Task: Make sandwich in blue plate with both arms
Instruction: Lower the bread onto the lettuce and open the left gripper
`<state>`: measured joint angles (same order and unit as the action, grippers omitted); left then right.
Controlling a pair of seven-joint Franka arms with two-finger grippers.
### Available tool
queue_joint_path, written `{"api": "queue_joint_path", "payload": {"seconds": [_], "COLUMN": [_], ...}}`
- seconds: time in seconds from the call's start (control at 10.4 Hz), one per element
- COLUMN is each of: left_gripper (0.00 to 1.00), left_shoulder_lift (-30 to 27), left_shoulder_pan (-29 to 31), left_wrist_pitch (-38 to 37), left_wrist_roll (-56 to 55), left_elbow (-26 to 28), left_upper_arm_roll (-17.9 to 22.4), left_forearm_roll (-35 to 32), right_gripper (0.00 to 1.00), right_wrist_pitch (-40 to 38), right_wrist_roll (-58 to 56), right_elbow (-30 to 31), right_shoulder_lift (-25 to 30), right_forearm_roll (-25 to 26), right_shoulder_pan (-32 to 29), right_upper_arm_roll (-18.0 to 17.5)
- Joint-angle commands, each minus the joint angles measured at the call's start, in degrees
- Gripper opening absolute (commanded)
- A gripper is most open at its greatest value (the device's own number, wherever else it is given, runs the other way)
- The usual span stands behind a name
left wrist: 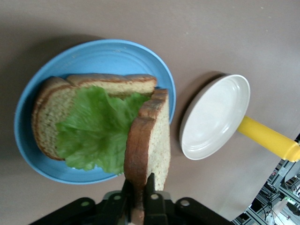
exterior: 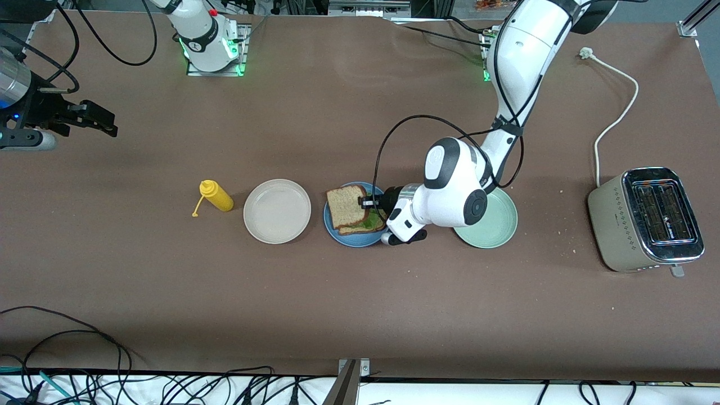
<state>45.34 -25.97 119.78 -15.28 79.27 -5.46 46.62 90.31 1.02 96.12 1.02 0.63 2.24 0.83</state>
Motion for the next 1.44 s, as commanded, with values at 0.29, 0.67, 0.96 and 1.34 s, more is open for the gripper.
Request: {"api": "queue_joint_path", "payload": {"seconds": [0.29,0.67,0.96,1.34], "left_gripper": [1.00,1.00,1.00,1.00], "left_shoulder_lift": [1.15,0.01,-6.57,-17.19], "left_shoulder_pan": [0.04,1.18,6.26,17.41], "left_wrist_pitch": [0.28,-2.17,-3.32,-6.05], "left_wrist_roll": [6.66,6.32,6.23,10.80], "left_elbow": [0.44,1.06,2.02,9.48], "left_upper_arm_roll": [3.62,6.76,6.78,6.78], "left_forearm_roll": [1.37,0.24,-4.43,-8.39], "right_gripper": [1.00,1.00,1.00,1.00], "right_wrist_pitch": [-0.84,-0.92,-0.93,-1.01], "right_wrist_roll": [1.00,1.00,1.00,1.00], "right_elbow": [-1.37,-1.37,-1.37,-1.37], "right_shoulder_lift": [-0.67,-0.67,-0.67,-0.67], "right_forearm_roll": [-0.63,-0.63,-0.63,-0.63], "right_shoulder_pan": [-0.05,0.48,0.66,0.74], "right_upper_arm_roll": [-0.04,-0.22,-0.13,-0.22]}}
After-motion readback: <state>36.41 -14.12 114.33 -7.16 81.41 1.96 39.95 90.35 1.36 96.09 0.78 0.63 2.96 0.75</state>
